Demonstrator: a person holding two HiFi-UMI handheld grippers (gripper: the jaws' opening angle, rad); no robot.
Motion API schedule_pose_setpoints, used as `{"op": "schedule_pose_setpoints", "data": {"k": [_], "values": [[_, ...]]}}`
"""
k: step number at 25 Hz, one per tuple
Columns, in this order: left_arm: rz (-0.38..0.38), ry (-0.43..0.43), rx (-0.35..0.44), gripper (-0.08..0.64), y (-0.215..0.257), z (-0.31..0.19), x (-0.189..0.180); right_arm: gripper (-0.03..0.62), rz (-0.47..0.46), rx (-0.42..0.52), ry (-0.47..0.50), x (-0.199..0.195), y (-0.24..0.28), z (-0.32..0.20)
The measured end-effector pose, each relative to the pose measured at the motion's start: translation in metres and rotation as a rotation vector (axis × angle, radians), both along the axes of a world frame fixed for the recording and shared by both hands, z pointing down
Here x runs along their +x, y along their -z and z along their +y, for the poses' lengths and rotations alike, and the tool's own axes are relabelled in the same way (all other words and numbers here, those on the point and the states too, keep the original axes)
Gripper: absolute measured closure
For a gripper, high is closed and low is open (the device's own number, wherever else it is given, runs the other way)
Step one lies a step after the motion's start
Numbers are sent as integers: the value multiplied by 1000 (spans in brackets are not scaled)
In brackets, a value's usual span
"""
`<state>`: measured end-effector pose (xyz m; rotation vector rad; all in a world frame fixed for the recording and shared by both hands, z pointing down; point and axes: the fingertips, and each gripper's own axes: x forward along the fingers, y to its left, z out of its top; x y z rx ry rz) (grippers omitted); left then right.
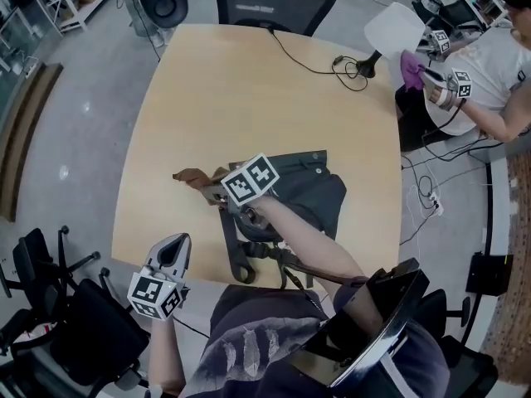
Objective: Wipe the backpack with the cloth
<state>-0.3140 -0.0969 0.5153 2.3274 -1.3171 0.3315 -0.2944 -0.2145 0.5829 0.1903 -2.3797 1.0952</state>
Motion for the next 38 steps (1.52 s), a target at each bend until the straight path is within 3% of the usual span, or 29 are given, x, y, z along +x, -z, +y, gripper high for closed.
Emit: {"op": "schedule_pose_setpoints", "data": {"k": [3,5,7,10,16,24,38], "values": [[0,5,-7,554,-3,2,-2,560,-221,-196,-82,11,40,-1],[0,3,-14,554,-5,4,1,560,-244,-242,-109,25,44,1],[-2,-10,-19,554,-6,6,10,560,-113,-158,-100,50,24,7],[-15,-39,-18,554,-7,4,25,560,138,54,-75,91,-11,12],[-28,-91,-14,554,-6,-3,52,560,386,274,-46,148,-34,6],[-23,-99,-25,554,-7,-1,67,560,529,477,-16,194,-37,-2],[-51,-178,2,554,11,-16,122,560,683,513,-224,340,-20,-38]]}}
